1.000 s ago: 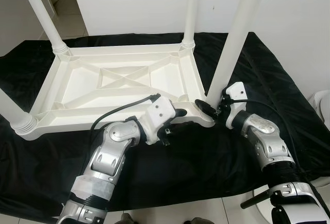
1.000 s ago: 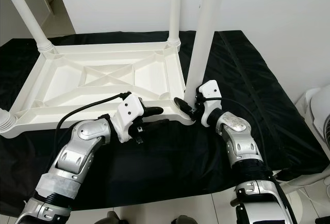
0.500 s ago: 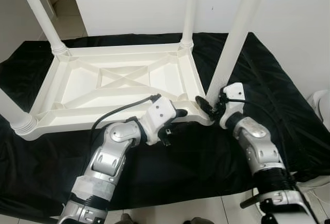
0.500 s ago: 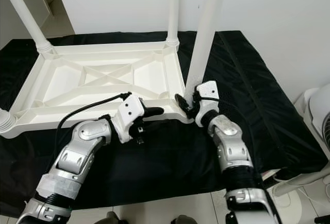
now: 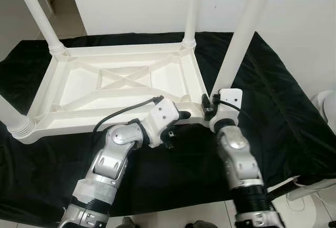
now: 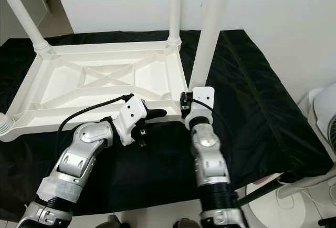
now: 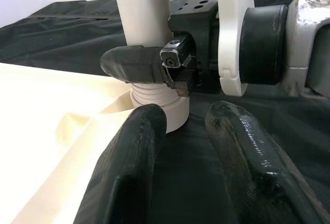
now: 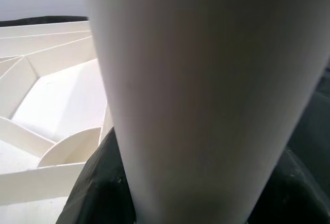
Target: Building children table
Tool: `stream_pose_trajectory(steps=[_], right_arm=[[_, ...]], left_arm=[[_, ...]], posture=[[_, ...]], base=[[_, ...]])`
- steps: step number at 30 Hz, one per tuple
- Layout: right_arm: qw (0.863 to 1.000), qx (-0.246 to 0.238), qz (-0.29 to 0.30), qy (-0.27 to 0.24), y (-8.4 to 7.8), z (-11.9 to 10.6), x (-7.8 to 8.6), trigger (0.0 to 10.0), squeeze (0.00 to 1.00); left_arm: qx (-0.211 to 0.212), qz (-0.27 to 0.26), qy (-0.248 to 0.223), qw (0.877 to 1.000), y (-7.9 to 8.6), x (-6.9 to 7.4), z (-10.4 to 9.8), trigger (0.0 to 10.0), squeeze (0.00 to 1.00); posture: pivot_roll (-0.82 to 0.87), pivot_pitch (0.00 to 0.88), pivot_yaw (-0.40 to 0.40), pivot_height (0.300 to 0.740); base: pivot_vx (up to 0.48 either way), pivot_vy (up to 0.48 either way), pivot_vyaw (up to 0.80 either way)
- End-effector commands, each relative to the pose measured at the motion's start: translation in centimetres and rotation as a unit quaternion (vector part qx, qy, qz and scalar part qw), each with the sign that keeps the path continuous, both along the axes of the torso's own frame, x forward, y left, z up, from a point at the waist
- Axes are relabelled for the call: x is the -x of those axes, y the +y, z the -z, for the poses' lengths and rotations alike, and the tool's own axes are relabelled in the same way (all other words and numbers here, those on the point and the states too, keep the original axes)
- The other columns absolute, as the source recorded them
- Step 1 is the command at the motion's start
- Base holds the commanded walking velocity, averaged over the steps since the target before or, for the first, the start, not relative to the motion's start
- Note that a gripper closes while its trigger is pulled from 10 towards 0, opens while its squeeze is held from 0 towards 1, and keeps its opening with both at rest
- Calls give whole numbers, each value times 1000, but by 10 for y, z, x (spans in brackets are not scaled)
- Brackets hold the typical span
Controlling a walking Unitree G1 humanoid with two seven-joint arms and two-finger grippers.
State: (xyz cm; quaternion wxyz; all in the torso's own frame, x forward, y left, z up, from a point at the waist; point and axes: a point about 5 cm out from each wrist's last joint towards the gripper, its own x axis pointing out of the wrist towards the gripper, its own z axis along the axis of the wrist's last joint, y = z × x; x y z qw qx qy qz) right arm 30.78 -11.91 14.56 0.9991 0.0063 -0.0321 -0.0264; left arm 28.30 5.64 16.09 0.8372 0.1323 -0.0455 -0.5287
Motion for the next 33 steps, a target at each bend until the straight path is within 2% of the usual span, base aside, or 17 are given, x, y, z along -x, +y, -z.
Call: stream_pose_trajectory(steps=[1, 11, 12, 15, 19, 20, 21, 22, 24, 29, 33], right_arm=[[1000, -13, -7, 19, 4, 7, 2, 10000, 0], [1000, -9, -19, 9, 4, 2, 4, 10000, 0], [1000, -14, -26, 3, 3, 1, 5, 10000, 1000], [998, -37, -42, -16, -6, -4, 8, 10000, 1000], [998, -34, -47, -19, -12, -6, 8, 10000, 1000], [998, -32, -58, -20, -17, -6, 9, 10000, 659], [998, -32, -58, -20, -17, -6, 9, 10000, 659], [996, -30, -77, -21, -25, -7, 10, 10000, 0], [992, -1, -126, -19, -38, -5, 12, 10000, 0], [982, 39, -183, -13, -46, -1, 14, 10000, 0], [965, 86, -248, -1, -49, 4, 10, 10000, 0]], left_arm=[[6, -65, -2, 998, 4, -4, 2, 10000, 0], [6, -65, -2, 998, 5, -4, 2, 10000, 0], [7, -66, -3, 998, 5, -4, 2, 10000, 0], [8, -67, -3, 998, 5, -3, 1, 10000, 0], [8, -66, -3, 998, 5, -3, 1, 10000, 0], [7, -66, -3, 998, 5, -3, 1, 10000, 0], [7, -66, -3, 998, 5, -3, 1, 10000, 0], [6, -65, -3, 998, 5, -3, 1, 10000, 0], [5, -64, -2, 998, 6, -3, 1, 10000, 0], [3, -61, -3, 998, 6, -3, 1, 10000, 0], [5, -61, -4, 998, 5, -5, -1, 10000, 0]], posture=[[-137, 47, 47, 740], [-135, 47, 40, 740], [-134, 48, 39, 740], [-136, 48, 40, 740], [-136, 48, 43, 740], [-137, 50, 42, 740], [-137, 50, 42, 740], [-137, 50, 44, 740], [-140, 53, 48, 740], [-140, 53, 49, 740], [-143, 48, 56, 740]], base=[[0, 0, 0], [0, 0, 0], [0, 0, 0], [0, 0, 0], [0, 0, 0], [0, 0, 0], [0, 0, 0], [0, 0, 0], [0, 0, 0], [0, 0, 0], [0, 0, 0]])
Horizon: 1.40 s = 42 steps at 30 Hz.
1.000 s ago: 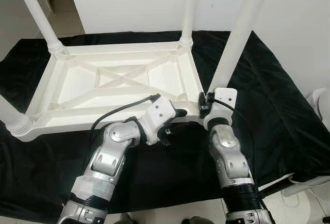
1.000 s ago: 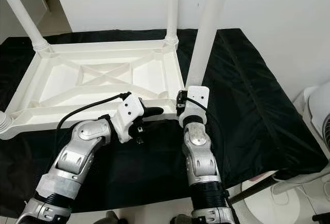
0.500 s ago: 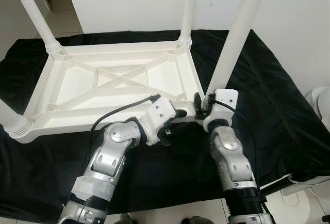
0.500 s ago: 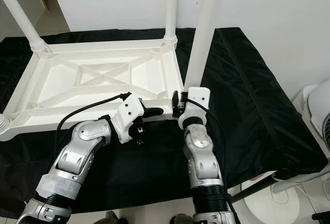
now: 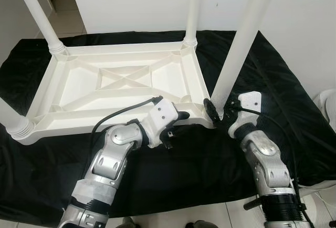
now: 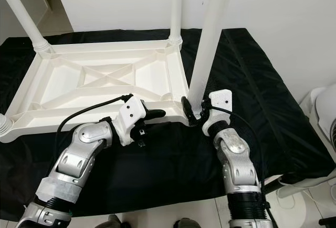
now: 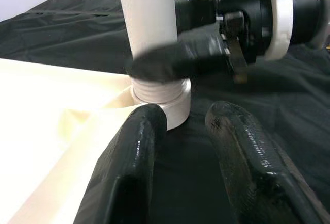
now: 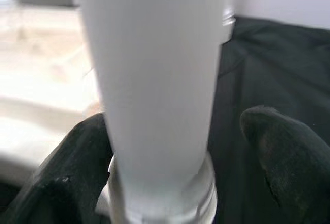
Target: Building children table
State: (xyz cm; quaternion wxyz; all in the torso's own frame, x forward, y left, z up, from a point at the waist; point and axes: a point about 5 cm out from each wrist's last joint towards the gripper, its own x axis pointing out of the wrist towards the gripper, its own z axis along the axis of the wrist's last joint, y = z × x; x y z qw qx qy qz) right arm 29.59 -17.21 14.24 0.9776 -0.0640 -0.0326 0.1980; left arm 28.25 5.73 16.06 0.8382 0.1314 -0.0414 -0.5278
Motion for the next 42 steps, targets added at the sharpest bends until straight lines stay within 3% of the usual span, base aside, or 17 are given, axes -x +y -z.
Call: stream_pose_trajectory(steps=[1, 12, 18, 19, 31, 32, 33, 42], right_arm=[[1000, 9, -27, 0, 4, 1, -2, 10000, 0], [990, 62, -123, 14, 4, -2, -30, 10000, 0], [989, 63, -135, 21, 5, -1, -32, 10000, 0], [988, 59, -138, 33, 3, 2, -34, 0, 0], [989, 51, -134, 45, -7, 11, -35, 0, 0], [989, 47, -133, 43, -7, 11, -34, 471, 0], [990, 39, -127, 42, -7, 10, -34, 10000, 0], [999, -3, -46, 27, 6, 6, -32, 10000, 0]], left_arm=[[6, -59, -8, 998, 4, -6, -1, 10000, 0], [8, -60, -11, 998, 3, -8, -3, 10000, 0], [9, -61, -11, 998, 3, -8, -3, 10000, 0], [10, -63, -12, 998, 3, -8, -3, 10000, 0], [11, -63, -13, 998, 3, -8, -3, 10000, 0], [11, -61, -13, 998, 2, -8, -3, 10000, 0], [11, -61, -13, 998, 1, -8, -4, 10000, 0], [11, -59, -12, 998, 0, -7, -2, 10000, 0]], posture=[[-143, 48, 56, 740], [-137, 41, 54, 740], [-137, 41, 54, 740], [-133, 38, 50, 740], [-136, 32, 49, 740], [-136, 32, 49, 740], [-136, 32, 49, 740], [-135, 22, 37, 740]], base=[[0, 0, 0], [0, 0, 0], [0, 0, 0], [0, 0, 0], [0, 0, 0], [0, 0, 0], [0, 0, 0], [0, 0, 0]])
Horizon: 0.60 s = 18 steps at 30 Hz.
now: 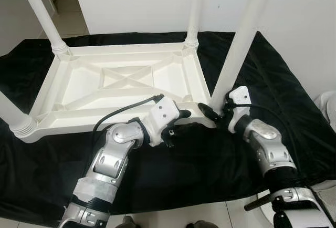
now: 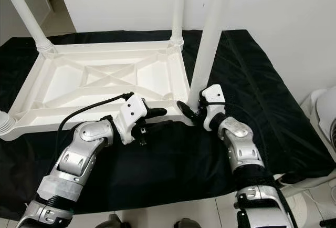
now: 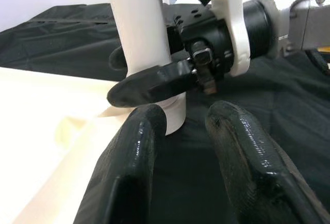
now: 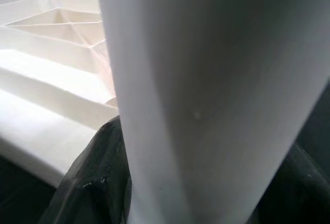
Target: Building children table
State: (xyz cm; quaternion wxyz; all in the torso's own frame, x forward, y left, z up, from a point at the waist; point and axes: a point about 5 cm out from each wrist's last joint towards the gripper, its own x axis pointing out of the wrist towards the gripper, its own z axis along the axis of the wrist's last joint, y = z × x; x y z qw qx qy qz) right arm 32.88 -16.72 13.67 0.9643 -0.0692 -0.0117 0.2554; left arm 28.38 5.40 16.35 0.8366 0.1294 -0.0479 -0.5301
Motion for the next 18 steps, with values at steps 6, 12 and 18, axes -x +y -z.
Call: stream_pose_trajectory(steps=[6, 12, 18], right_arm=[[995, -59, 84, 0, 21, -1, 9, 10000, 0], [980, -80, 179, -6, 28, -1, 15, 10000, 0], [965, -91, 245, -11, 50, -2, 23, 10000, 0]], left_arm=[[6, -62, -7, 998, 4, -4, 2, 10000, 0], [5, -61, -5, 998, 4, -3, 3, 10000, 0], [5, -60, -6, 998, 3, -3, 3, 10000, 0]], posture=[[-133, 20, 28, 740], [-134, 20, 28, 740], [-136, 18, 26, 740]], base=[[0, 0, 0], [0, 0, 0], [0, 0, 0]])
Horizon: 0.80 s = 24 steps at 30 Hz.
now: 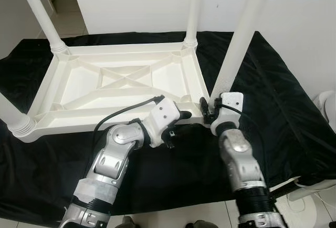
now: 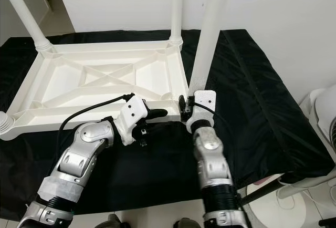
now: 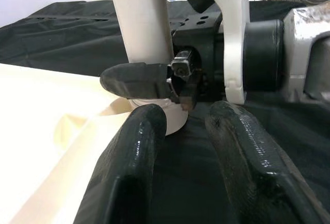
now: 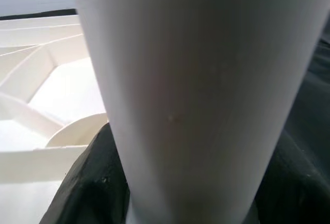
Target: Building children table
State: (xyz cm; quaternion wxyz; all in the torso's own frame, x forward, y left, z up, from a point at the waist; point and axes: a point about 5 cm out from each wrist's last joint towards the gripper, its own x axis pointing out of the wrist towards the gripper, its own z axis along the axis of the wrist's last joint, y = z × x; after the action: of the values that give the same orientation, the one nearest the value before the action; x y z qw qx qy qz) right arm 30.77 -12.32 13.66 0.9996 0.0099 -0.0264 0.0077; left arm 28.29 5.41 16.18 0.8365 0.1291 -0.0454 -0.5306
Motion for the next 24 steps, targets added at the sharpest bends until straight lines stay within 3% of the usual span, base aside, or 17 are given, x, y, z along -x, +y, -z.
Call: stream_pose_trajectory(steps=[1, 4, 11, 12, 19, 20, 24], right_arm=[[1000, -4, 2, -1, 9, -3, 3, 10000, 0], [1000, -6, -6, -4, 15, -5, 6, 10000, 0], [1000, 8, 10, -6, 11, -7, 8, 10000, 0], [1000, 4, 4, -10, 10, -8, 8, 10000, 1000], [999, 16, -36, -33, 5, -13, 9, 10000, 1000], [998, 25, -44, -34, -1, -13, 9, 10000, 0], [994, 44, -96, -37, -18, -14, 5, 10000, 0]], left_arm=[[6, -60, -8, 998, 3, -4, 1, 10000, 0], [6, -60, -7, 998, 3, -3, 2, 10000, 0], [6, -61, -6, 998, 3, -2, 3, 10000, 0], [6, -62, -6, 998, 3, -2, 3, 10000, 0], [7, -64, -6, 998, 4, -1, 3, 10000, 0], [6, -63, -6, 998, 4, -1, 4, 10000, 0], [5, -62, -5, 998, 3, -1, 4, 10000, 0]], posture=[[-136, 18, 26, 740], [-133, 18, 23, 740], [-133, 17, 18, 740], [-130, 18, 15, 740], [-129, 20, 14, 740], [-129, 21, 12, 740], [-131, 23, 14, 740]], base=[[0, 0, 0], [0, 0, 0], [0, 0, 0], [0, 0, 0], [0, 0, 0], [0, 0, 0], [0, 0, 0]])
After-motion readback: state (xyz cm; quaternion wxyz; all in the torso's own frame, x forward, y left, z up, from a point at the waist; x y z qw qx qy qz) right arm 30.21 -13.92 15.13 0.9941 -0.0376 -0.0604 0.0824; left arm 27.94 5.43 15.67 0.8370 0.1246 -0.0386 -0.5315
